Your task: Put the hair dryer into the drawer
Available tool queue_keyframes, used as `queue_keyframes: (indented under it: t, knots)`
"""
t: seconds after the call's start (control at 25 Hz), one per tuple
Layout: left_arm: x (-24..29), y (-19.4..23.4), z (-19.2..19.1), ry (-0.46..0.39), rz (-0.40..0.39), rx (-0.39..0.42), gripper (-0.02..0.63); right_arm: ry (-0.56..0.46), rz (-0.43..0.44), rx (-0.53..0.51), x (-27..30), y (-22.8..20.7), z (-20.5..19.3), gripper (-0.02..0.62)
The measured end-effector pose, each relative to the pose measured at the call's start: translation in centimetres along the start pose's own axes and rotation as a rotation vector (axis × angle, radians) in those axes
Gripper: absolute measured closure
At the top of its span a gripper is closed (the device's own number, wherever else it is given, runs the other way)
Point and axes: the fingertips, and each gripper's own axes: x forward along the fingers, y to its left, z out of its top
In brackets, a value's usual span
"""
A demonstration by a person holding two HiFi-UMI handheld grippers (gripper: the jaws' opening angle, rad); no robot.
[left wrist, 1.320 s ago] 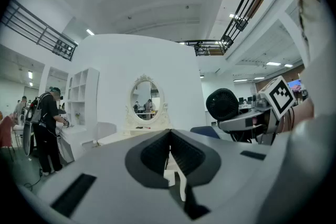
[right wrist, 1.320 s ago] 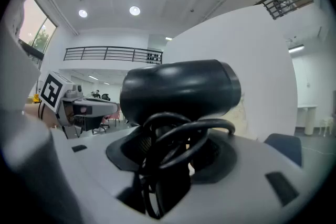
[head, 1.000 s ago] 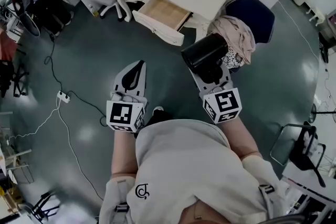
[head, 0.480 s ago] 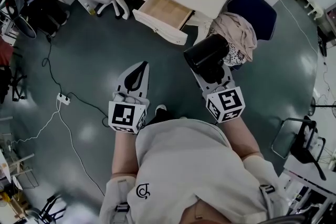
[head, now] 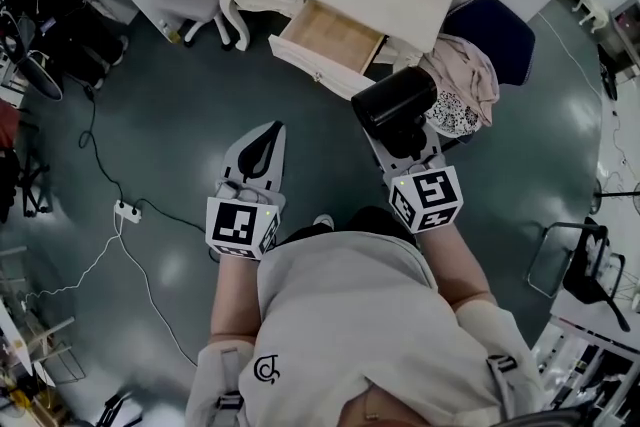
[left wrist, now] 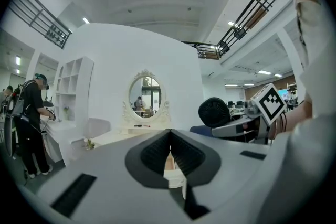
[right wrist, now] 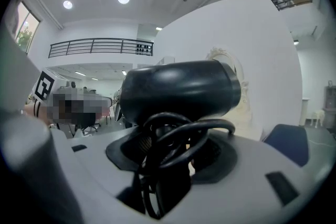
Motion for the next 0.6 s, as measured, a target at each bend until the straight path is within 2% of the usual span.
queue_keyframes:
  t: [0.28,0.6]
  knots:
    - [1.5,3.5,-1.0,0.021,-0.009,0.010,0.593,0.019,0.024,-0.015,5.6,0.9,0.0,0.360]
    - [8.0,8.6,-2.2,0.053,0.017,0.002,0.592,0.052,0.050,0.006,13.6,-2.8,-0.3,0.359]
